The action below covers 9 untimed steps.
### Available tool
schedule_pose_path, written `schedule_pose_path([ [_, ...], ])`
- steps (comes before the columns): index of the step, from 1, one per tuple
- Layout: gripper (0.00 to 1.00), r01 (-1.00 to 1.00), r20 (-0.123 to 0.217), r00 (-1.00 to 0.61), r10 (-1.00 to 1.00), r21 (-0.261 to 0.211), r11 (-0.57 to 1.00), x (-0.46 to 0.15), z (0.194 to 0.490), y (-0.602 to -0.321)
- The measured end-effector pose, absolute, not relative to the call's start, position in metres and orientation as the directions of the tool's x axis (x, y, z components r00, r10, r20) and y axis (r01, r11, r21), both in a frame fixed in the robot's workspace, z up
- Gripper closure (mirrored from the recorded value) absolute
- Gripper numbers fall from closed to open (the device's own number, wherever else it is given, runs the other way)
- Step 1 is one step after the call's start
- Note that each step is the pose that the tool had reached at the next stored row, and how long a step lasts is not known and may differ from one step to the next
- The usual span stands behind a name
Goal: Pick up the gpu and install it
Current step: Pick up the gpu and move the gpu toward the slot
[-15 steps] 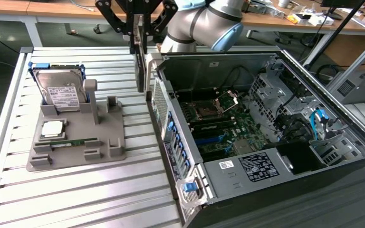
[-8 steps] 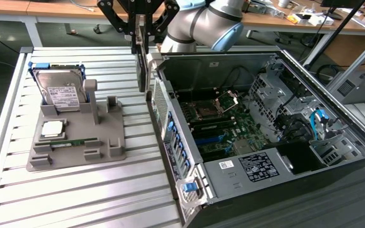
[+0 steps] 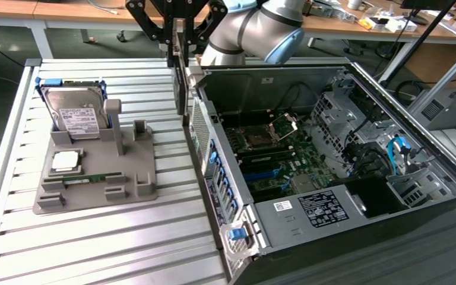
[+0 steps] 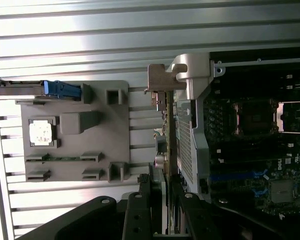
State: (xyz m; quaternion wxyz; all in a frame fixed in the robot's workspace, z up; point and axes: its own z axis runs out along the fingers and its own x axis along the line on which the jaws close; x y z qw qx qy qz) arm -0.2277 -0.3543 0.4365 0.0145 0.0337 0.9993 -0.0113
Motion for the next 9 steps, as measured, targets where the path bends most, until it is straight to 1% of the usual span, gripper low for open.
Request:
schedule_pose_path([
  [9, 0.73, 0.068, -0.03, -0.997, 0.067, -0.022, 0.997, -0.2227, 0.4365, -0.3543],
])
